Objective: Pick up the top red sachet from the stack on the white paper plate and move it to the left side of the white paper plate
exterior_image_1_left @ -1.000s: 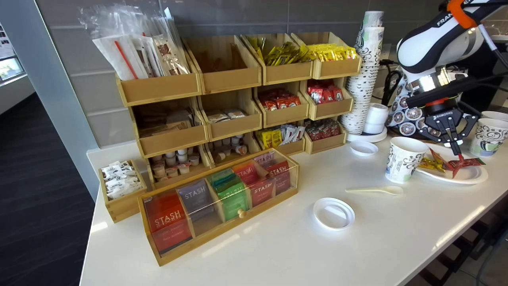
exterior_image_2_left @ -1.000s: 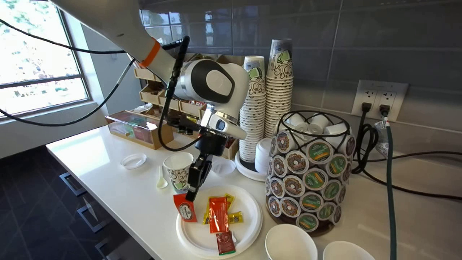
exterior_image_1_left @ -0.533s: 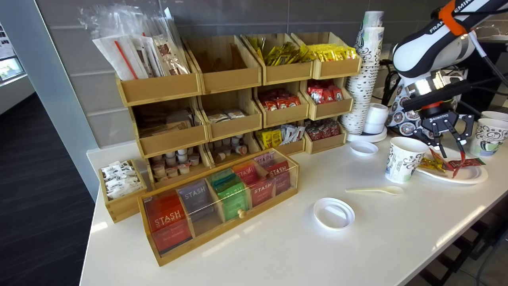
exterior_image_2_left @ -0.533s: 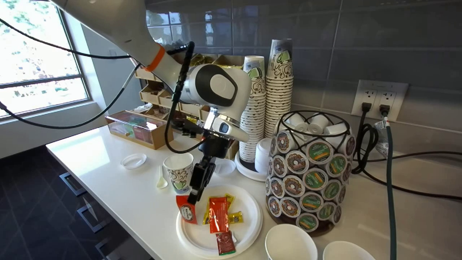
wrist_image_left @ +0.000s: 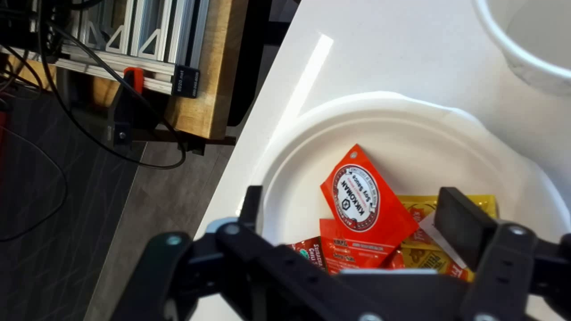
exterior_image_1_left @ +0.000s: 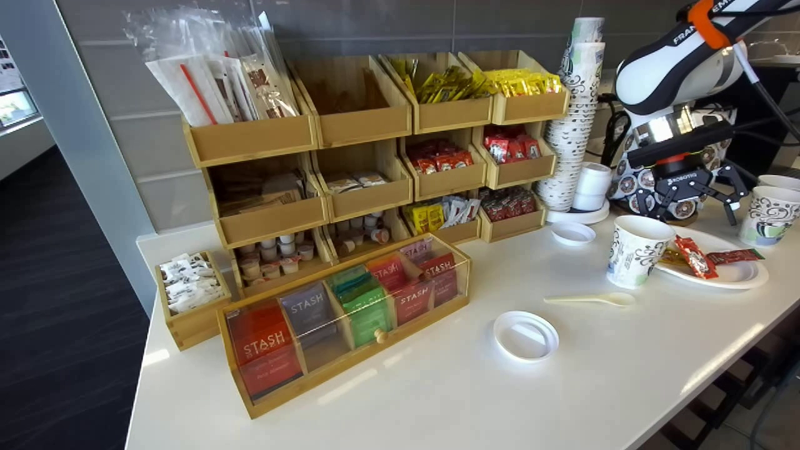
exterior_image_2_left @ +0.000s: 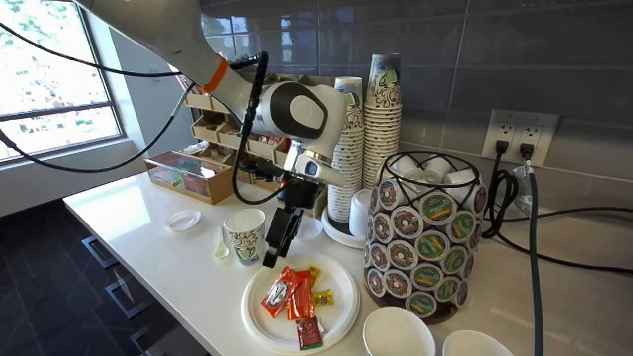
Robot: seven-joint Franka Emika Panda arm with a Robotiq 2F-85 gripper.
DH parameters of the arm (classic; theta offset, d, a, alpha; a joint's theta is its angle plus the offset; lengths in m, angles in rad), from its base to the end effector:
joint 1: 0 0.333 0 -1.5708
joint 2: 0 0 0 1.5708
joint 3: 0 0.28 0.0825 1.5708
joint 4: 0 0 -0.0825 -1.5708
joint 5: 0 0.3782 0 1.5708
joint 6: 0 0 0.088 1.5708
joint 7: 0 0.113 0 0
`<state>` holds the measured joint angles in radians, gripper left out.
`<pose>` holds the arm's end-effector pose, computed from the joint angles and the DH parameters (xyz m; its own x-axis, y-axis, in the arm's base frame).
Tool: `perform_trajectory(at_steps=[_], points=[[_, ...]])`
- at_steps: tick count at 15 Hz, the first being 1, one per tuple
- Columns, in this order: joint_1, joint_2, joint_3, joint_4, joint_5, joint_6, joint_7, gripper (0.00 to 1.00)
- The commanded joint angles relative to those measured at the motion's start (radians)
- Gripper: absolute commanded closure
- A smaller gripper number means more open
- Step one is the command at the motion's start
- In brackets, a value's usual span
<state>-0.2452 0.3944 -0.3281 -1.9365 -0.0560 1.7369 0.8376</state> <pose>0.4393 -0.2910 0.2277 0.0998 -0.9657 -0.2397 -0.8321 -0.2131 0.5121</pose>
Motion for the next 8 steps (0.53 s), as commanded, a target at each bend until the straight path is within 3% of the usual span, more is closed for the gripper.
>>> perform_trajectory(at_steps=[1,5,8], points=[[-0.007,0.005,0.002,0.008,0.022,0.005,-0.009,0.0],[-0.001,-0.009,-0.007,-0.008,-0.004,0.046,0.005,0.01],[0.002,-0.031,-0.009,-0.036,-0.046,0.149,-0.026,0.0]])
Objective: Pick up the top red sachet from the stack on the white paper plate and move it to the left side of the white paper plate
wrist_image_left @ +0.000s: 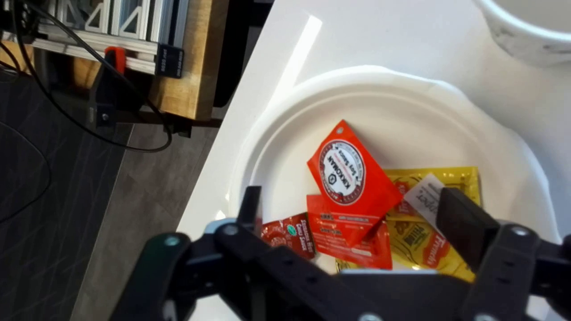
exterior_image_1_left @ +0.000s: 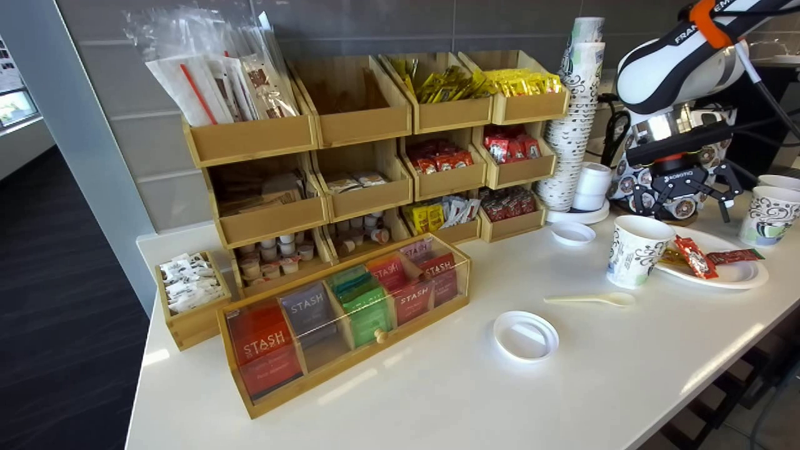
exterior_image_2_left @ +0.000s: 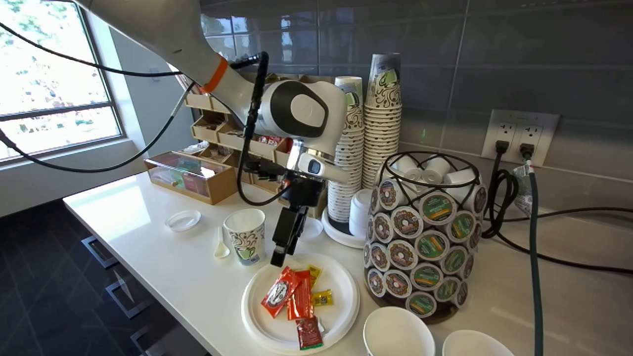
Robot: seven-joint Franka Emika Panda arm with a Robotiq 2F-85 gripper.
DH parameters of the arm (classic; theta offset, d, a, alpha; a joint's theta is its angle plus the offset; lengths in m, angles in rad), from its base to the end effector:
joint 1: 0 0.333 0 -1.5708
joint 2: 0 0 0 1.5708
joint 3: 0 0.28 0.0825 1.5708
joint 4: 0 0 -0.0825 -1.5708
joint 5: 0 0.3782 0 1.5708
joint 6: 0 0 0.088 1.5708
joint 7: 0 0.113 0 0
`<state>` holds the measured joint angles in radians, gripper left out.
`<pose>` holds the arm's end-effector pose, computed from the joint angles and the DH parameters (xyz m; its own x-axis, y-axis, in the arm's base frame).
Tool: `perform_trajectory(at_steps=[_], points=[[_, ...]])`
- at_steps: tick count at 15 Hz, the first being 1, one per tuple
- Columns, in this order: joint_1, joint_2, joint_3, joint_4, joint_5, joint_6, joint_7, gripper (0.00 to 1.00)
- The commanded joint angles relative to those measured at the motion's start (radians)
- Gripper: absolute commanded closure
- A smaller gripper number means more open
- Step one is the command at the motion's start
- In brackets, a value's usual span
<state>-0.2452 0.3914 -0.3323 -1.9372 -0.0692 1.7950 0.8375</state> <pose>0.4449 -0.2978 0.2304 0.1242 -0.9723 -0.1982 -0.8518 -0.2069 0.4813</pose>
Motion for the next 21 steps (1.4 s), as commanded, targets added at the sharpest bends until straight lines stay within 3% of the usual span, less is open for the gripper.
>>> perform_trajectory(at_steps=[1,5,8,12,21], points=[[-0.002,-0.032,-0.002,-0.04,-0.028,0.118,-0.043,0.0],[-0.001,-0.06,-0.002,-0.075,-0.024,0.225,-0.088,0.0],[-0.004,-0.118,0.004,-0.132,-0.022,0.286,-0.195,0.0],[-0.009,-0.243,0.0,-0.22,-0.012,0.282,-0.339,0.0],[-0.04,-0.507,0.005,-0.395,-0.043,0.396,-0.58,0.0]])
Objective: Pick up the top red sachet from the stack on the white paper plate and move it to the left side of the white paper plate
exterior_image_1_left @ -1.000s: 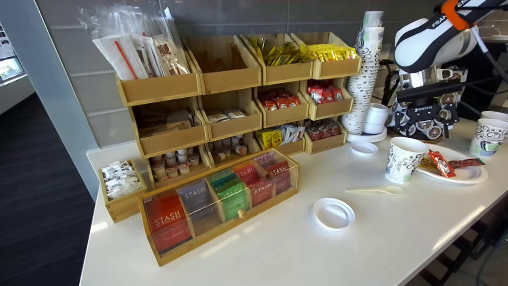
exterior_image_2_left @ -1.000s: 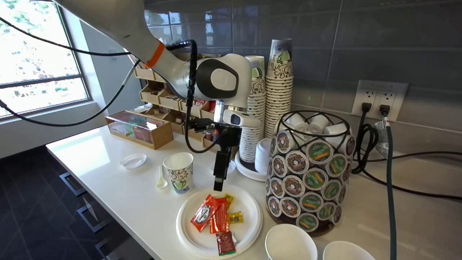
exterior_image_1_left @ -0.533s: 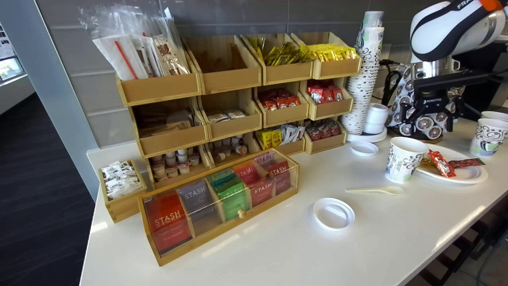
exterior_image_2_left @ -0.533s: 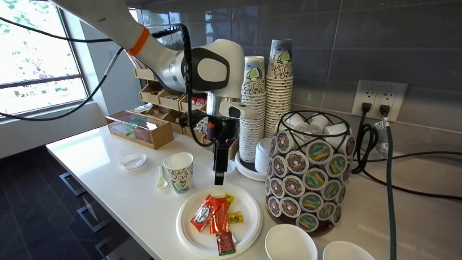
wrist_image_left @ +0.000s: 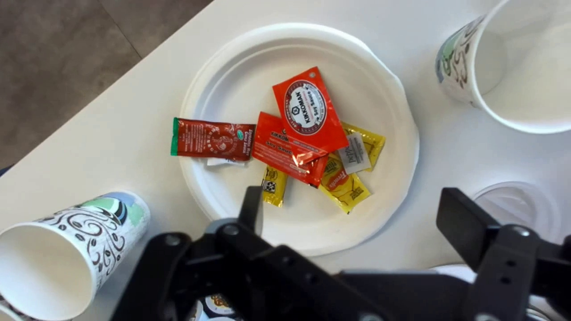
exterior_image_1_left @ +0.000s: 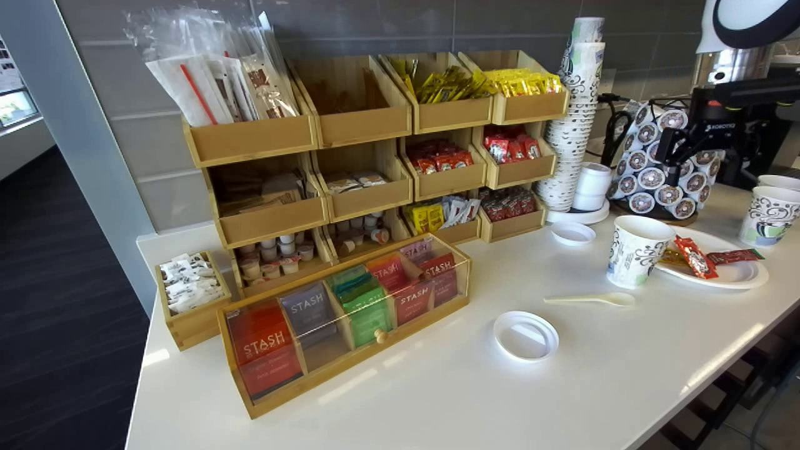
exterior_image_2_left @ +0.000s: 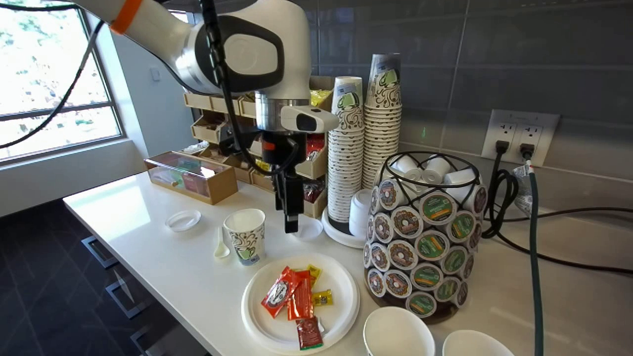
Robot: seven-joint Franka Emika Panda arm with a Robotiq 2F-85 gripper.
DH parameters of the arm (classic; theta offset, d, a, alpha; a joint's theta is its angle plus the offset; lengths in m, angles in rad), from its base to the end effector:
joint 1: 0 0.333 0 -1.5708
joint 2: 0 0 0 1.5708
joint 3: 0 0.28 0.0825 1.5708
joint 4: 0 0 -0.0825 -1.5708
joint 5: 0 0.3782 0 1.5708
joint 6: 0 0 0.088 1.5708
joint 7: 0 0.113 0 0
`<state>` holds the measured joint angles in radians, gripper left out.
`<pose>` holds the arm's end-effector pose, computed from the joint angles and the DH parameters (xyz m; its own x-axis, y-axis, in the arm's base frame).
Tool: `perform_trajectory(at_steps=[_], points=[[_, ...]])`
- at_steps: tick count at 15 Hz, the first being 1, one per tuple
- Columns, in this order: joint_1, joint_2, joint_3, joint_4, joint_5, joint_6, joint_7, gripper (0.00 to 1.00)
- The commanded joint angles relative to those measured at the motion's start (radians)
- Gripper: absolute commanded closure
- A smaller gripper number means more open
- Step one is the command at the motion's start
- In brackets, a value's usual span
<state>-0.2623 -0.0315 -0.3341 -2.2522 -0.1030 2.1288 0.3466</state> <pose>0.4126 -0.2861 0.3310 0.6304 -0.7735 -0.0652 -0.7672 -0.6337 0.0995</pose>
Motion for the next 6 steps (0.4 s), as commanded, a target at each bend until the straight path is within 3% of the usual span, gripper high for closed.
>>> perform_trajectory(at_steps=[1,3,4,6], points=[[-0.027,-0.102,0.005,-0.092,0.001,0.067,-0.138,0.0],[-0.036,-0.122,-0.002,-0.104,0.026,0.093,-0.22,0.0],[-0.035,-0.077,0.014,-0.055,0.008,0.05,-0.148,0.0],[-0.043,-0.098,0.012,-0.068,0.011,0.062,-0.188,0.0]])
